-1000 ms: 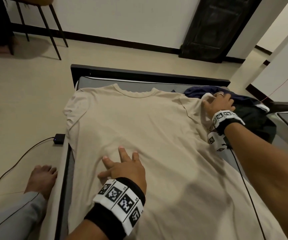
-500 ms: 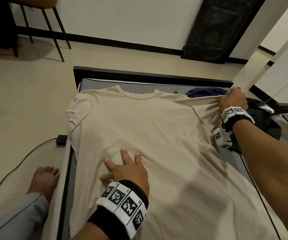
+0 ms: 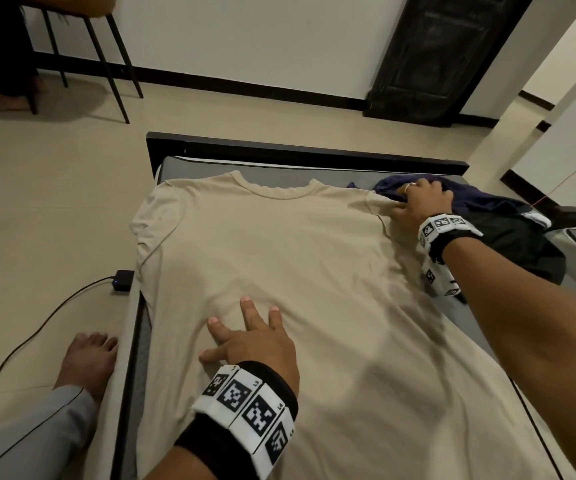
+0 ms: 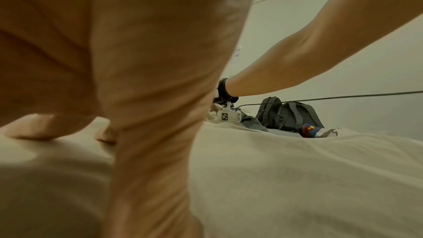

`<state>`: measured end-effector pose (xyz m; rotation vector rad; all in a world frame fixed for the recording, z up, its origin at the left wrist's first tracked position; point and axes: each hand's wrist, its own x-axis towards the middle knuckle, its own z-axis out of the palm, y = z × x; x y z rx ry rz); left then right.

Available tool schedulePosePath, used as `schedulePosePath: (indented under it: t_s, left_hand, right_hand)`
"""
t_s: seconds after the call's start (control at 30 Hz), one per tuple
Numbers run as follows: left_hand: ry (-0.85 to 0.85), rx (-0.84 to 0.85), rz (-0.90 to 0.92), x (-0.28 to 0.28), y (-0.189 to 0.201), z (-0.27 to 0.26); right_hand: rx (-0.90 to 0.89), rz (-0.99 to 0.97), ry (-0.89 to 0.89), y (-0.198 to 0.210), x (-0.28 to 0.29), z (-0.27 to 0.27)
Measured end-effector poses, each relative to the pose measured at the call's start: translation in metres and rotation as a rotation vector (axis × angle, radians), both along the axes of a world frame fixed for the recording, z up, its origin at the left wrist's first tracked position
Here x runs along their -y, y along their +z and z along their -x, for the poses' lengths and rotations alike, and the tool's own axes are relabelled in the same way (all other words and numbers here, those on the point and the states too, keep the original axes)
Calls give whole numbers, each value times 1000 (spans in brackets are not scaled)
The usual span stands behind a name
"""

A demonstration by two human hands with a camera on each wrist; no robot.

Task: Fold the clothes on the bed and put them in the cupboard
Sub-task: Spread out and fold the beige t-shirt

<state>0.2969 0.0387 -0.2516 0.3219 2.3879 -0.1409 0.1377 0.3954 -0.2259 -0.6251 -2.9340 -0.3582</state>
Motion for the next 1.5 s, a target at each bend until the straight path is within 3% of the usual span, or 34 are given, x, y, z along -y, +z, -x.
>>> schedulePosePath:
  t_s: [0.07, 0.17, 0.37, 0.5, 0.57, 0.7, 0.83, 0.93, 1.0, 1.1, 1.2, 1.3, 1.37, 1.5]
  left_hand:
    - [2, -2, 0, 0, 0, 0]
    - [7, 1, 6, -2, -3, 2]
    - [28, 5, 16, -7, -4, 4]
    - [20, -22, 22, -9, -4, 3]
    - [25, -21, 27, -9, -4, 2]
    - [54, -36, 34, -9, -6, 2]
    - [64, -51, 40, -11, -1, 3]
    - [55, 5, 17, -10, 1, 9]
    - [14, 6, -12, -4, 2, 13]
    - [-78, -197, -250, 19, 20, 33]
    - [200, -208, -492, 70, 45, 75]
    - [578, -476, -591, 132, 52, 108]
    - [775, -555, -609, 172, 38, 123]
    - [1037, -315, -992, 194, 8, 127]
  right_hand:
    - [-1, -111, 23, -7, 1, 4]
    - [-91, -102, 4, -8, 4, 10]
    - [-248, 188, -198, -4, 7, 26]
    - [-121, 442, -248, -16, 13, 26]
    - [-39, 379, -246, -25, 20, 22]
    - [57, 77, -112, -32, 44, 9]
    - [61, -30, 173, -26, 90, -1]
    - [150, 150, 384, -25, 138, -7]
    - [385, 332, 449, -29, 172, -11]
    - [598, 308, 421, -33, 215, -11]
    - [644, 245, 348, -31, 235, -5]
    - [648, 155, 323, -27, 246, -3]
    - [634, 113, 325, -27, 253, -5]
    - [641, 109, 286, -28, 260, -7]
